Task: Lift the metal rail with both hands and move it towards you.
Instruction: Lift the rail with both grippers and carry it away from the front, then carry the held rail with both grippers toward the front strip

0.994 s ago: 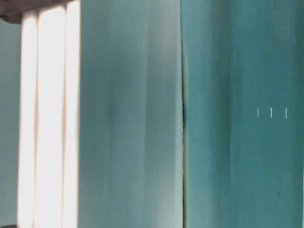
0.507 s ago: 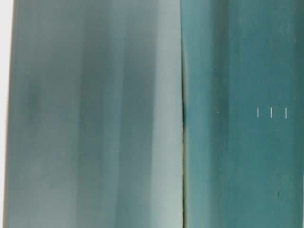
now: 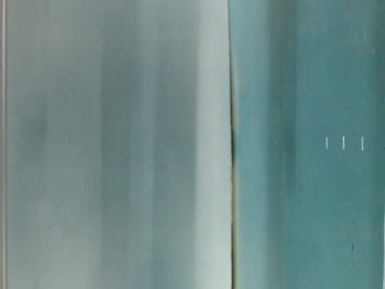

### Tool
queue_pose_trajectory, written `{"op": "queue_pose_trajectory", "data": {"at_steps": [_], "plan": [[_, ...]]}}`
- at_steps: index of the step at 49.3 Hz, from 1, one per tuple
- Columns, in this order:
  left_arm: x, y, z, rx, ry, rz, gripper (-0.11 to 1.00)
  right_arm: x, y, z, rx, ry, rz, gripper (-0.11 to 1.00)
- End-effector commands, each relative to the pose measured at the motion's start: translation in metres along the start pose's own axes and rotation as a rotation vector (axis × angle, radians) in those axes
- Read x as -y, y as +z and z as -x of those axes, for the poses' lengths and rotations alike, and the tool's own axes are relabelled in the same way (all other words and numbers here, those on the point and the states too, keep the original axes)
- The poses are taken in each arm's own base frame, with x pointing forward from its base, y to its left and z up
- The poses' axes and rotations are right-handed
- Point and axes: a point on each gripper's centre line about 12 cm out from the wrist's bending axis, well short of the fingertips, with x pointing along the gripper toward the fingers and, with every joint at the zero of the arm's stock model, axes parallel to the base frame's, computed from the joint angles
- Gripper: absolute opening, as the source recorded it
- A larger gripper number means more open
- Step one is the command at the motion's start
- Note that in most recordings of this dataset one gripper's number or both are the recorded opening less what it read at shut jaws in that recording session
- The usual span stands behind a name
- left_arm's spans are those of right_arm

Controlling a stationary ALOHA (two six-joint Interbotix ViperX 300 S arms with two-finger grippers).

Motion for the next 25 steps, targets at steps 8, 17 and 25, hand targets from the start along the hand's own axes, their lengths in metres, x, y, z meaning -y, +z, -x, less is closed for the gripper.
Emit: {"op": "queue_pose_trajectory", "data": {"at_steps": [8, 17, 25], "plan": [[0.005, 0.01, 0.017, 0.067, -0.009, 0.001, 0.32, 0.001, 0.001, 0.008, 0.034, 0.001, -0.049, 0.43], [0.005, 0.008, 0.014, 0.053, -0.009, 0.004, 0.32, 0.001, -0.003, 0.003, 0.016, 0.001, -0.05, 0.43], [0.006, 0.003, 0.006, 0.025, -0.01, 0.001, 0.32, 0.001, -0.011, 0.001, 0.005, 0.001, -0.066, 0.43]]}}
